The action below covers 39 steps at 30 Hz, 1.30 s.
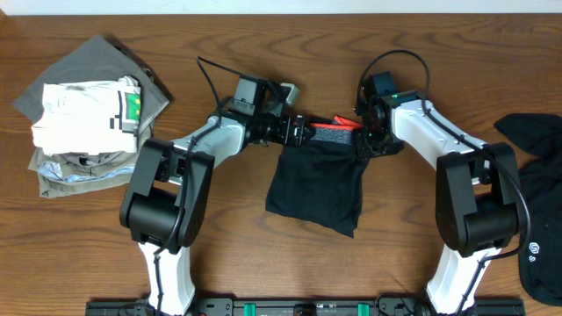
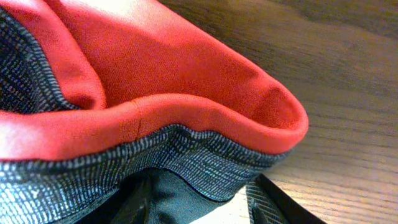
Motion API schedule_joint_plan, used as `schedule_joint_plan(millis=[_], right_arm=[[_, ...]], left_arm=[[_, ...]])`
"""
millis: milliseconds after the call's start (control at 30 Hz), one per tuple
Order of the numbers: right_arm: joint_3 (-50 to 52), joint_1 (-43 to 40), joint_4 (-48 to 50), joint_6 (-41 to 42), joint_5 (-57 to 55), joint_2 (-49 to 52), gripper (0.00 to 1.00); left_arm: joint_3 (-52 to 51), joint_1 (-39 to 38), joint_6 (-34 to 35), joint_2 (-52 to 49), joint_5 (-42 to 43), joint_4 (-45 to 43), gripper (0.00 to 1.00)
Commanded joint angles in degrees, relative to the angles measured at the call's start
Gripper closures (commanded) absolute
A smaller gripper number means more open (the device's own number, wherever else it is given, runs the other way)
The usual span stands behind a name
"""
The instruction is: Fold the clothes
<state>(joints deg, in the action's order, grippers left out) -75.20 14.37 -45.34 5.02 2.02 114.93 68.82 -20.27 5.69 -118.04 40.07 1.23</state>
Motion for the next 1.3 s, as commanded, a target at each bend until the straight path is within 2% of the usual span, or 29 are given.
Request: schedule_joint_plan(millis=[0, 167, 333, 467, 700, 900, 1033, 1133, 1267], right_arm=[[0.0, -0.1, 0.1, 0.7, -0.5, 1.6, 0.52], [0.0, -0.1, -0.2, 0.7, -0.5, 1.6, 0.51], [0.0, -0.1, -0.3, 0.7, -0.5, 1.6, 0.51], [0.0, -0.1, -0.6, 0.7, -0.5, 1.6, 0.51], [0.0, -0.1, -0.7, 0.7, -0.5, 1.6, 0.51], [0.0, -0.1, -0.8, 0.7, -0.5, 1.6, 0.51], [0.0, -0.1, -0.9, 0.7, -0.5, 1.6, 0.51], [0.0, -0.1, -1.2, 0.7, -0.5, 1.6, 0.51], [-0.1, -0.1, -2.3, 0.8, -0.5, 1.2, 0.54]], left_arm=[[0.2, -1.4, -0.7, -2.6, 2.2, 0.1, 0.1], [0.2, -1.6, -0.7, -2.6, 7.3, -1.9, 0.12], [0.2, -1.5, -0.7, -2.6, 8.2, -3.5, 0.16], [0.2, -1.6, -0.8, -2.6, 8.2, -4.0, 0.24], [0.2, -2.7, -0.8, -2.6, 8.2, -3.9, 0.22], [0.2, -3.8, -0.8, -4.2, 8.2, -3.8, 0.26], [0.2, -3.7, -1.0, -5.1, 8.2, -4.2, 0.43], [0.2, -3.7, -1.4, -5.1, 8.2, -5.7, 0.69], [1.7, -2.7, -1.0, -4.8, 8.1, -4.7, 0.72]])
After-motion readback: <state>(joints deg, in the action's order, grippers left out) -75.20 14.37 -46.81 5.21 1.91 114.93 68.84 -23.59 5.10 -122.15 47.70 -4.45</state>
